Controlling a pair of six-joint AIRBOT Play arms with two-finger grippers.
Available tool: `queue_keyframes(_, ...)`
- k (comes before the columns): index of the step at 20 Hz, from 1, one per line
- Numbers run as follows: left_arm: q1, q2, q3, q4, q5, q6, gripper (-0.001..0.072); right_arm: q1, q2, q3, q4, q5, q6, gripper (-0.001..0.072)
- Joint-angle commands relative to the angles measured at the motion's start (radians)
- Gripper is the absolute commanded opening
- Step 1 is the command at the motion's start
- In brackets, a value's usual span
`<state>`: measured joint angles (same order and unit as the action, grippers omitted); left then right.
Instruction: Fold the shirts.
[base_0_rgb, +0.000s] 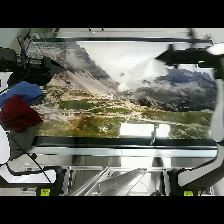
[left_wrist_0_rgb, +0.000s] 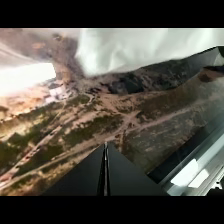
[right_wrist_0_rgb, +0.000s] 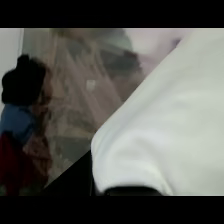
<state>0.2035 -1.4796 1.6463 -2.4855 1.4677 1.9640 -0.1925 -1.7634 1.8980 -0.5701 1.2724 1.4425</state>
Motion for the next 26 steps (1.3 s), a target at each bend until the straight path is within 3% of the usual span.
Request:
queue_keyframes(1,0.000,0.000,0.000,0.000,0.005,-0.001,0.0012,-0.215,0.056,0.000,-0.086,0.027,0.103,0.0016)
queue_keyframes(5,0.000,0.000,0.000,0.001,0.002,0.000,0.0012,-0.407,0.056,0.000,-0.266,-0.035,0.209,0.0016)
queue_keyframes(7,0.000,0.000,0.000,0.006,0.002,0.000,0.0012,-0.516,0.057,-0.001,-0.280,-0.013,0.201,0.0012)
queue_keyframes(12,-0.001,0.000,0.000,0.006,0.002,-0.001,0.0012,-0.731,0.084,-0.131,-0.312,0.101,0.107,0.0013)
queue_keyframes(19,-0.001,0.000,-0.001,0.005,0.010,-0.001,0.0012,-0.907,0.266,-0.800,-0.312,-0.148,-0.035,0.0013)
queue_keyframes(26,-0.001,0.000,0.000,0.005,0.033,-0.001,0.0012,-1.004,0.277,-0.946,-0.309,-0.158,-0.145,0.0042)
